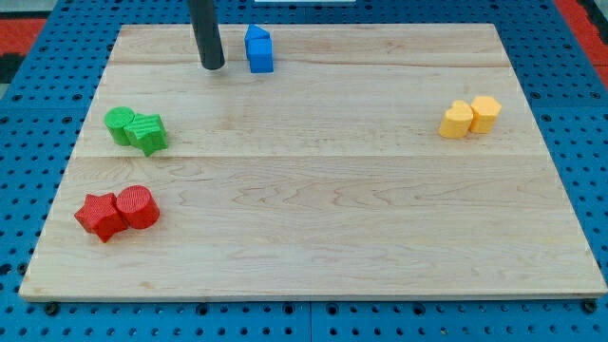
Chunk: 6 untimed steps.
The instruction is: Slide the blue triangle to the left side of the blue cube
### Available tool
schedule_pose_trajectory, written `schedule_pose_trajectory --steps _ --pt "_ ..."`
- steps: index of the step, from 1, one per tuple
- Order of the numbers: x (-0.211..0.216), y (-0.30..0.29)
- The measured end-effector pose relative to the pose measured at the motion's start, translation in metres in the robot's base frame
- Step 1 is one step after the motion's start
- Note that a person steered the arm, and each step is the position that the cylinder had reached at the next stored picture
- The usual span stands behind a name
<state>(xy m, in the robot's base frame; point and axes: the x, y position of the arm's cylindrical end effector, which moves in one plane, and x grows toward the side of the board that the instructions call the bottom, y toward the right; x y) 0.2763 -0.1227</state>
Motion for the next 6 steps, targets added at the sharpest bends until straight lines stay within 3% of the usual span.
schedule_pose_trajectory --steps 3,5,6 --pt "-0.009 0.11" --pt "-0.011 -0.066" --pt "-0.016 -0.047"
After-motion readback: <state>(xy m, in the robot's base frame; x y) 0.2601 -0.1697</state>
